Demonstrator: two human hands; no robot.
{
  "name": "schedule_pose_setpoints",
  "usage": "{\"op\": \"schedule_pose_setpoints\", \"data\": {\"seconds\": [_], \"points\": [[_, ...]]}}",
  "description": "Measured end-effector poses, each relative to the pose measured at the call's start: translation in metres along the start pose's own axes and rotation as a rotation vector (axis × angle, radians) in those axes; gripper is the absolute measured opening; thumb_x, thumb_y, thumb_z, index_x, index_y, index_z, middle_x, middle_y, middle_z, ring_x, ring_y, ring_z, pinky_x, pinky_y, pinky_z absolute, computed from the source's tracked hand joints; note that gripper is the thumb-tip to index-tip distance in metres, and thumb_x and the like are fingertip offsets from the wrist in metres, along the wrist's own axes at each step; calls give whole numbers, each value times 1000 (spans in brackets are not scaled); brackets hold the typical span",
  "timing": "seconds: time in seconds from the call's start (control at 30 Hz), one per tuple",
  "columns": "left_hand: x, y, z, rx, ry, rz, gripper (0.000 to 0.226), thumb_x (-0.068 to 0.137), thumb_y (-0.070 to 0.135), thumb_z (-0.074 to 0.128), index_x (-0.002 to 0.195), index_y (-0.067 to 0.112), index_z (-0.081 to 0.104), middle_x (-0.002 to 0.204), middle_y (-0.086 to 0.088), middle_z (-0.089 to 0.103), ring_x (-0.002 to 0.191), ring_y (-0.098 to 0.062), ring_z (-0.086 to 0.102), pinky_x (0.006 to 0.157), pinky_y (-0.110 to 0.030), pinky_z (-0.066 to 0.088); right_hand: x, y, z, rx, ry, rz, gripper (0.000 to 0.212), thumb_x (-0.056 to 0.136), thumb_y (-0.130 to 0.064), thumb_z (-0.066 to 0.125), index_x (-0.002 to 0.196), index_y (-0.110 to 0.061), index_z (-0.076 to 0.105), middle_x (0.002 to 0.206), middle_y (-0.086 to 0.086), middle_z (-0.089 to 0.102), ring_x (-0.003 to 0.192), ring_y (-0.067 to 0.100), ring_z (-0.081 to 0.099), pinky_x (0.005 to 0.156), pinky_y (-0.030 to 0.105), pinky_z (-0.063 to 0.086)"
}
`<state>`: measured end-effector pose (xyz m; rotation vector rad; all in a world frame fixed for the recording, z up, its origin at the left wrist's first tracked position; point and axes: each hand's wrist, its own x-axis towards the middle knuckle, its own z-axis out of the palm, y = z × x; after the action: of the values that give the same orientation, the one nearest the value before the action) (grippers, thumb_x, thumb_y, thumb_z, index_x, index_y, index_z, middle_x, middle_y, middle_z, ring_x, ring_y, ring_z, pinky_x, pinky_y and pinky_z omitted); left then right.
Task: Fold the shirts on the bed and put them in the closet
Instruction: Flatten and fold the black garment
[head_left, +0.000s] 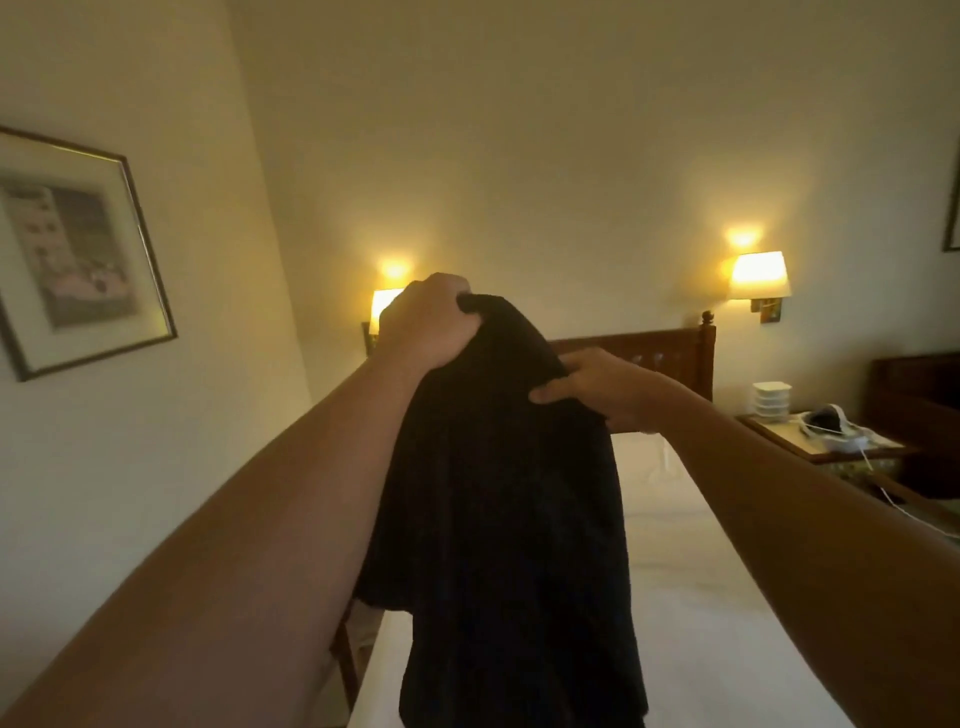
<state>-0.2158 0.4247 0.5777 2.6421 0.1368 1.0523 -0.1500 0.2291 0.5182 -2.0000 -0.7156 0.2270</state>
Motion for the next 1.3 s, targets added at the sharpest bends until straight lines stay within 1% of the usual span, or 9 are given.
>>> {"op": "schedule_pose_setpoints", "data": {"seconds": [0.1,0.2,0.4,0.53,0.73,0.9,1.03,1.2,1.3], "points": [[6,-2,7,19,43,-34,16,94,25,56,78,22,57,71,6,55,63,-12,50,52,-27,27,-3,-6,-8,329,-202,24,33,95,-32,63,117,-7,67,112,8,73,98,24,71,84,34,57],[15,-6,15,-121,88,-136,28,98,26,52,70,25,49,68,5,53,67,-19,53,55,-28,31,-6,-17,-9,771,-366,-67,30,101,-18,38,100,-5,64,81,10,66,66,21,64,60,30,56],[21,-8,25,-507,140,-184,32,95,17,54,64,27,51,59,8,46,61,-15,45,72,-36,39,13,41,31,164,-80,-93,27,103,-3,47,109,-23,65,101,23,65,92,41,59,72,29,53],[19,-4,28,-564,125,-192,31,91,18,54,62,26,49,56,11,43,60,-15,42,73,-34,34,22,68,49,304,-125,-31,32,103,-10,53,133,-23,54,121,15,60,100,47,60,82,35,57],[22,-13,32,-579,168,-232,24,98,23,57,74,22,60,69,-5,58,86,-39,66,70,-38,48,15,67,52,259,-234,56,64,84,-21,80,135,-37,45,122,-8,63,108,15,63,84,40,51],[20,-8,37,-804,140,-300,19,99,11,56,85,2,65,55,11,53,55,-5,46,54,-19,36,18,65,65,349,-56,-25,33,94,0,63,122,-16,61,108,11,72,83,16,73,71,31,62],[20,-15,35,-873,104,-379,37,96,6,54,62,23,50,46,18,44,54,-8,42,60,-23,35,19,75,70,509,-73,56,30,97,-7,49,121,-8,67,110,13,68,95,28,68,86,37,56],[24,-29,38,-838,128,-466,22,99,10,52,111,-3,64,72,-6,54,81,-18,60,81,-35,46,16,79,75,574,-134,207,33,100,-14,44,116,-4,70,121,26,65,112,46,63,107,53,44],[27,-33,43,-782,91,-468,18,98,11,53,82,13,61,71,2,51,73,-17,51,71,-29,40,15,73,77,562,-182,193,39,105,-35,44,126,-12,67,137,25,56,127,47,53,109,56,42]]}}
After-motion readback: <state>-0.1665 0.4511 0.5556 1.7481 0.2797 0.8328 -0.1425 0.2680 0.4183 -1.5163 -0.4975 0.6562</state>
